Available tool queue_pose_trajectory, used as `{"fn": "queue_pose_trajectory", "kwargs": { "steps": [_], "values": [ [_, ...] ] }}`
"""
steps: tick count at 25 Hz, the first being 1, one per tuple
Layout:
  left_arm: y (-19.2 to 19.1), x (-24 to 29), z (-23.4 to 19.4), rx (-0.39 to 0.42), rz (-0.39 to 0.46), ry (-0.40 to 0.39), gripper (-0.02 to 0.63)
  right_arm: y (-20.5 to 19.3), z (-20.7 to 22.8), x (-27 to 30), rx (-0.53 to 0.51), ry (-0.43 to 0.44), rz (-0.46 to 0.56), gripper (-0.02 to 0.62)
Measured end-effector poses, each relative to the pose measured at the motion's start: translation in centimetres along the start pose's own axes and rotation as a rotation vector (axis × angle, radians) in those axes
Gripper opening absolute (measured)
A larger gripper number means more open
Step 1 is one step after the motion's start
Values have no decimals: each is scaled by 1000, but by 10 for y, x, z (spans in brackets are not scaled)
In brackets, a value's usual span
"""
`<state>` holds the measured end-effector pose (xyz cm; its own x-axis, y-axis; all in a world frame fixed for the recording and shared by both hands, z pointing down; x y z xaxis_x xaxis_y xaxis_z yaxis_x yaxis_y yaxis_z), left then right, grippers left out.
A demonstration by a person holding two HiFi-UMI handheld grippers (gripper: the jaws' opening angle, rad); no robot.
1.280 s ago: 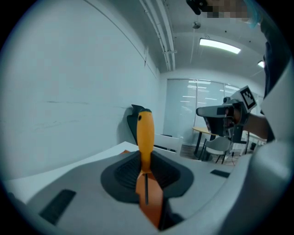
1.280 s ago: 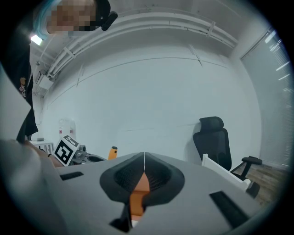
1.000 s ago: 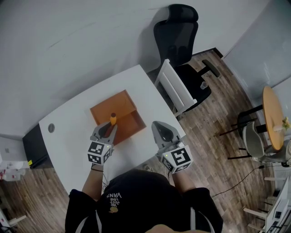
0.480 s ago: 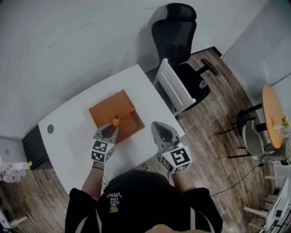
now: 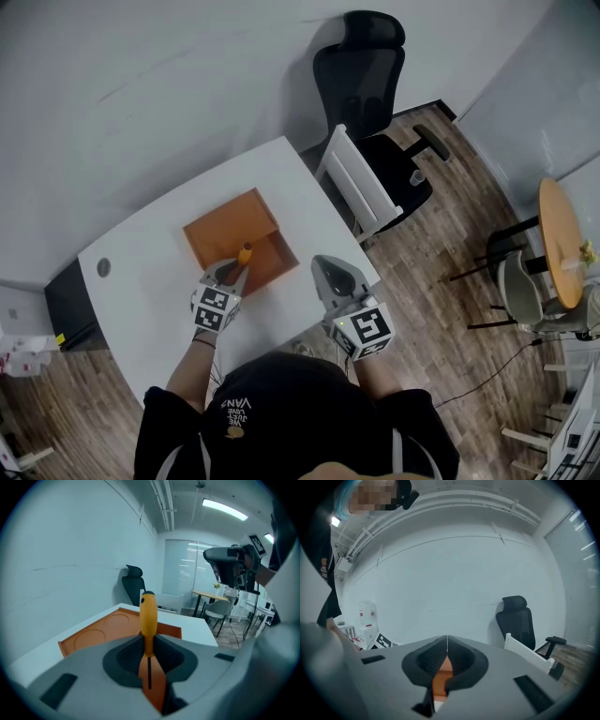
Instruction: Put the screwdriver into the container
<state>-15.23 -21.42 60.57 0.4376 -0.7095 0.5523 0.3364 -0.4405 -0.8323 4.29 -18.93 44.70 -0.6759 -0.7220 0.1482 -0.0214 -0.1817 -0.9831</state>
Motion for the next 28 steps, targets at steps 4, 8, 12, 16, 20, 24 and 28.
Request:
{"fn": "queue_pose_trajectory", "kwargs": {
  "steps": [4,8,12,16,20,24,28],
  "values": [
    [-6,7,2,24,-43,-11,72,-1,1,-1,-1,-5,-5,12],
    [-13,12,3,32,-61,-17,72,-1,2,-3,0,-8,-9,12],
    [-18,17,5,35,-87,-28,72,-2,1,-3,1,-2,-13,12],
    [-26,27,1,39,-117,-29,72,-3,0,-2,2,1,-14,12],
    [-27,31,3,54,-152,-42,72,-6,1,-2,5,-1,-18,12],
    [-27,36,6,70,-176,-60,72,-7,1,-3,7,-3,-21,12],
    [-28,44,8,81,-204,-74,72,-6,2,-3,8,-5,-18,12]
  ]
}}
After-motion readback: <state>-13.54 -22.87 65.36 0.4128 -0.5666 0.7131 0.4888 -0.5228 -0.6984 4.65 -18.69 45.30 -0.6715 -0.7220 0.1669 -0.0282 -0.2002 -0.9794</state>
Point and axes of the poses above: the fingertips, and each gripper's own axes: x forward along the fingers, z to its right, y out of its top, the point moved 4 cm from there along -x, backward along the fingers, and after that the axes turned 5 degrees about y, right-handed, at the moved point
